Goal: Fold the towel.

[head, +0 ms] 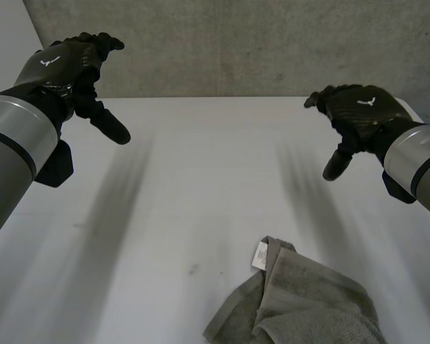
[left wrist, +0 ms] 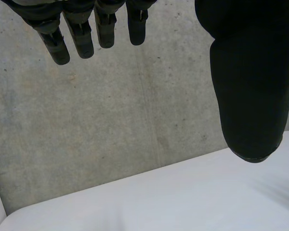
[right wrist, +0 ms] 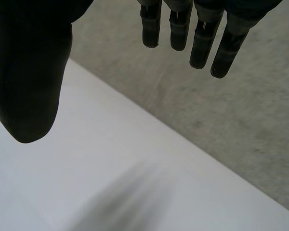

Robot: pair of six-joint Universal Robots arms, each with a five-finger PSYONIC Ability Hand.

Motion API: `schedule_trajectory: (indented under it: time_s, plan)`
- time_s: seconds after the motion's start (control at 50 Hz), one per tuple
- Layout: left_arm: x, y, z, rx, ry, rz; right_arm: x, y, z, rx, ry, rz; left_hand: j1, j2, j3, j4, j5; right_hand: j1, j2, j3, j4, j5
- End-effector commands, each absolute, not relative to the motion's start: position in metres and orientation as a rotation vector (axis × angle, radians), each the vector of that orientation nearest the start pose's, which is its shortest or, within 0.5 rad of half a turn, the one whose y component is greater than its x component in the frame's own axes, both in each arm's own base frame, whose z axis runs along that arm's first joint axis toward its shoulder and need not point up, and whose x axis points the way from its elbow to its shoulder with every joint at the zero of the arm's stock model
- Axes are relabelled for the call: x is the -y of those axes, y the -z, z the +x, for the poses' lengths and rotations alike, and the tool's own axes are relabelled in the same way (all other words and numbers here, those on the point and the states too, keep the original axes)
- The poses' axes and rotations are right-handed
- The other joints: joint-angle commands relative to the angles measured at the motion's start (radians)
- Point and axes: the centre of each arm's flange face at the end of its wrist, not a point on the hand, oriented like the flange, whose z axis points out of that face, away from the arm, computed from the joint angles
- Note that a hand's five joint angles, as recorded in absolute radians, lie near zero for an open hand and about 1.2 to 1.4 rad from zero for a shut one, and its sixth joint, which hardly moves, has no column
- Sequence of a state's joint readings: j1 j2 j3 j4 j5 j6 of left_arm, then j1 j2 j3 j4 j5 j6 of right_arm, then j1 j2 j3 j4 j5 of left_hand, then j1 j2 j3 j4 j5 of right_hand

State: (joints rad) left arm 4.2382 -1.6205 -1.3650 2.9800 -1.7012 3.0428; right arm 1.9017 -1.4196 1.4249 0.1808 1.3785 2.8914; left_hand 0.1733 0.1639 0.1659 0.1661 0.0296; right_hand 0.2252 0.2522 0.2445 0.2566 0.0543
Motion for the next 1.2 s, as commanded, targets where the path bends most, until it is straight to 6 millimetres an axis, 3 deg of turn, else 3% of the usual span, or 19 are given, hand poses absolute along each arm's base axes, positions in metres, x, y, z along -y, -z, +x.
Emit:
schedule_trajectory:
  time_s: [0.02,0.24,0.3,0.4,0.54,0.66,0.68,0.7,0.76,0.84,0.88,0.92,0.94,0.98,1.04,1.08,1.1,1.14,1.2]
  plan:
    - [0.225,-0.340,-0.250,-2.461,2.401,0.307,0.243,-0.279,0.250,-2.126,1.704,-1.053,0.001,0.011,0.009,0.008,-0.030,-0.051,-0.078,-0.070,-0.082,-0.054]
    - [0.225,-0.339,-0.250,-2.464,2.397,0.308,0.196,-0.248,0.254,-2.012,1.290,-1.459,0.001,0.011,0.009,0.008,-0.030,-0.051,-0.078,-0.070,-0.082,-0.054]
    - [0.224,-0.338,-0.250,-2.468,2.394,0.312,0.175,-0.227,0.250,-1.965,1.088,-1.635,0.001,0.011,0.009,0.008,-0.030,-0.051,-0.078,-0.070,-0.082,-0.054]
    - [0.227,-0.326,-0.253,-2.506,2.341,0.327,0.156,-0.207,0.245,-1.908,0.913,-1.797,0.001,0.011,0.009,0.008,-0.030,-0.051,-0.078,-0.070,-0.082,-0.054]
    - [0.227,-0.316,-0.259,-2.542,2.300,0.357,0.145,-0.190,0.242,-1.856,0.784,-1.881,0.001,0.011,0.009,0.008,-0.030,-0.040,-0.067,-0.060,-0.072,-0.044]
    - [0.227,-0.316,-0.260,-2.543,2.301,0.365,0.143,-0.182,0.241,-1.863,0.715,-1.888,0.001,0.011,0.009,0.008,-0.030,0.379,0.352,0.360,0.348,0.376]
    - [0.227,-0.316,-0.260,-2.543,2.301,0.365,0.143,-0.182,0.241,-1.860,0.708,-1.890,0.001,0.011,0.009,0.008,-0.030,0.557,0.530,0.537,0.525,0.553]
    - [0.227,-0.316,-0.260,-2.543,2.301,0.365,0.143,-0.182,0.241,-1.860,0.708,-1.890,0.001,0.011,0.009,0.008,-0.030,0.558,0.532,0.539,0.527,0.555]
    - [0.227,-0.315,-0.259,-2.544,2.299,0.363,0.150,-0.186,0.246,-1.834,0.750,-1.884,0.001,0.011,0.009,0.008,-0.030,1.169,1.143,1.150,1.138,1.166]
    - [0.226,-0.314,-0.260,-2.547,2.295,0.366,0.162,-0.192,0.264,-1.756,0.889,-1.886,0.001,0.011,0.009,0.008,-0.030,1.171,1.144,1.152,1.140,1.167]
    - [0.226,-0.315,-0.260,-2.546,2.297,0.366,0.171,-0.197,0.273,-1.742,0.994,-1.842,0.001,0.011,0.009,0.008,-0.030,1.171,1.144,1.152,1.140,1.167]
    - [0.228,-0.315,-0.261,-2.543,2.301,0.365,0.202,-0.217,0.291,-1.769,1.249,-1.610,0.001,0.011,0.009,0.008,-0.030,1.171,1.144,1.152,1.140,1.167]
    - [0.228,-0.315,-0.261,-2.543,2.301,0.365,0.202,-0.217,0.292,-1.769,1.250,-1.609,0.001,0.011,0.009,0.008,-0.030,1.171,1.144,1.152,1.140,1.167]
    - [0.231,-0.316,-0.262,-2.529,2.326,0.362,0.235,-0.247,0.304,-1.749,1.484,-1.284,0.001,0.011,0.009,0.008,-0.030,1.171,1.144,1.152,1.140,1.167]
    - [0.231,-0.316,-0.263,-2.522,2.337,0.360,0.249,-0.264,0.306,-1.727,1.586,-1.121,0.001,0.011,0.009,0.008,-0.030,1.171,1.144,1.152,1.140,1.167]
    - [0.232,-0.315,-0.262,-2.518,2.341,0.357,0.266,-0.292,0.306,-1.667,1.732,-0.856,0.001,0.011,0.009,0.008,-0.030,1.171,1.144,1.152,1.140,1.167]
    - [0.232,-0.315,-0.262,-2.518,2.341,0.357,0.266,-0.293,0.306,-1.667,1.733,-0.854,0.001,0.011,0.009,0.008,-0.030,1.171,1.144,1.152,1.140,1.167]
    - [0.232,-0.314,-0.262,-2.522,2.334,0.356,0.277,-0.310,0.299,-1.666,1.851,-0.689,0.001,0.011,0.009,0.008,-0.030,1.171,1.144,1.152,1.140,1.167]
    - [0.231,-0.313,-0.262,-2.524,2.332,0.359,0.279,-0.312,0.295,-1.694,1.900,-0.635,0.001,0.011,0.009,0.008,-0.030,1.171,1.144,1.152,1.140,1.167]
